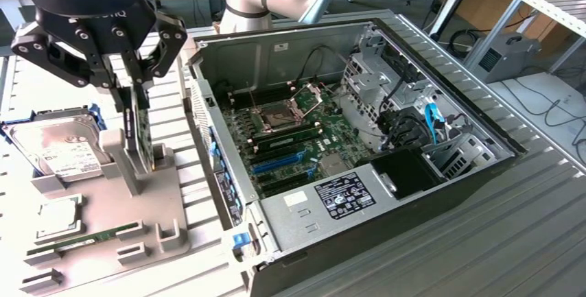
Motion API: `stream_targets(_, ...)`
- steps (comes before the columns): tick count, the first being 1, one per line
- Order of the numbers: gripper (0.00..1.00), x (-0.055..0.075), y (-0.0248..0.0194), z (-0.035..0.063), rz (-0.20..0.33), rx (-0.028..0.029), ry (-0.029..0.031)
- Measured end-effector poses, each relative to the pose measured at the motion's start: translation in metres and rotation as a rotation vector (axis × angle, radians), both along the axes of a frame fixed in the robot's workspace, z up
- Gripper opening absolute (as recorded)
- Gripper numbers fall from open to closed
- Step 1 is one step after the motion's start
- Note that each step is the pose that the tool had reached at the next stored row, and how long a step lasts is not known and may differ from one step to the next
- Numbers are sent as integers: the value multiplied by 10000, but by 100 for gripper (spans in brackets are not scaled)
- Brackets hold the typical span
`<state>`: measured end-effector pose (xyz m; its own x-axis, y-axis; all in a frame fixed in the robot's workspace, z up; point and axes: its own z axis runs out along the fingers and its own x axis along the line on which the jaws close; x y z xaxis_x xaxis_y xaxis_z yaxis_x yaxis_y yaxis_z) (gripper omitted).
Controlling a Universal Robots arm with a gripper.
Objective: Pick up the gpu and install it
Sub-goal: 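Pick up the gpu and move the gpu toward the slot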
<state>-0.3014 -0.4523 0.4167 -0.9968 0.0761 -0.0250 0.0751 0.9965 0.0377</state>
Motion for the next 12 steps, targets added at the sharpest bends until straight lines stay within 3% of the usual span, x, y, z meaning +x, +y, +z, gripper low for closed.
stream_targets(12, 26, 0, 0, 35, 0, 0, 0)
